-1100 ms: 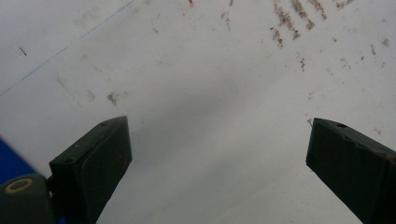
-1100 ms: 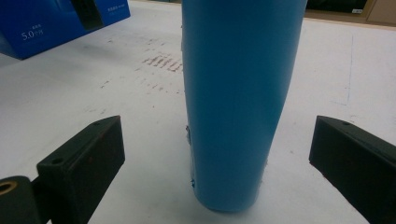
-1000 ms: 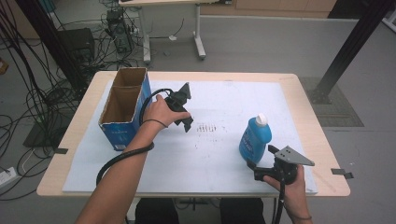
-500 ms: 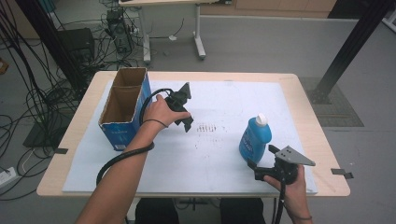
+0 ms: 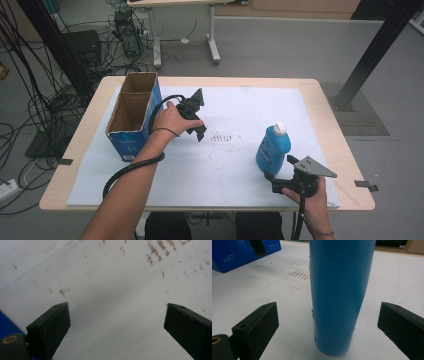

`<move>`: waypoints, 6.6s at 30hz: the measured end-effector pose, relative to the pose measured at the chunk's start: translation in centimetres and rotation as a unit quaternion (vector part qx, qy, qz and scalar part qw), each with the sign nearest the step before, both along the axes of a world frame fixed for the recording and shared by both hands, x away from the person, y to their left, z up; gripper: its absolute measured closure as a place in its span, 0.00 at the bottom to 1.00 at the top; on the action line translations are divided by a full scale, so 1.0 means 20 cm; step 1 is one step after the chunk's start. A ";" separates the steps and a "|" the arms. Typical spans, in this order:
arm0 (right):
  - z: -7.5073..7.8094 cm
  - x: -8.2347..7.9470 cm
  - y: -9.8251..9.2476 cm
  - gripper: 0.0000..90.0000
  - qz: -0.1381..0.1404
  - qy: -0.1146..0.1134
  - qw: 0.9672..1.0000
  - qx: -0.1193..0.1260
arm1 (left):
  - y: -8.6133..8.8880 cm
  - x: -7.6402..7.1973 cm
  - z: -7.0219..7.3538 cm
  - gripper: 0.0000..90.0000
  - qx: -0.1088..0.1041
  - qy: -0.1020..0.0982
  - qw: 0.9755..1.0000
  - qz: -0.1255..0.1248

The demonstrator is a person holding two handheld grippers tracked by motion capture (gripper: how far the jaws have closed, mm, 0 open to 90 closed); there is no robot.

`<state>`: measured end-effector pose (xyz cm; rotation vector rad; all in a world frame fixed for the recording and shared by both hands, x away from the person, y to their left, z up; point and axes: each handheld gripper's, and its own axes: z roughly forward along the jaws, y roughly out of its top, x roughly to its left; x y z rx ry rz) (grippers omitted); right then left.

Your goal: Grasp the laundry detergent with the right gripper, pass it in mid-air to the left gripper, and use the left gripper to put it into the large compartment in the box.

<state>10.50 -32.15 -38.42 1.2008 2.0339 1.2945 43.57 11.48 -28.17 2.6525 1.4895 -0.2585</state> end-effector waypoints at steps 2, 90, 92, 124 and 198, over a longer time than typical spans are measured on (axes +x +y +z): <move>0.00 0.00 0.00 0.04 0.000 0.000 1.000 0.001 | 0.00 0.00 0.00 0.08 -0.001 -0.002 1.000 0.001; -0.12 0.05 0.06 0.03 -0.016 -0.024 1.000 0.004 | 0.02 -0.02 -0.02 0.08 -0.001 0.004 1.000 0.007; -0.13 0.06 0.06 0.03 -0.017 -0.025 1.000 0.006 | 0.02 -0.01 -0.02 0.08 -0.002 0.005 1.000 0.007; -0.19 0.11 0.12 0.09 -0.028 -0.037 0.999 0.016 | 0.03 -0.01 -0.03 0.08 -0.003 0.004 1.000 0.008; -0.23 0.07 0.15 0.46 -0.039 -0.074 0.996 -0.001 | 0.03 -0.02 -0.02 0.09 0.001 0.002 1.000 0.009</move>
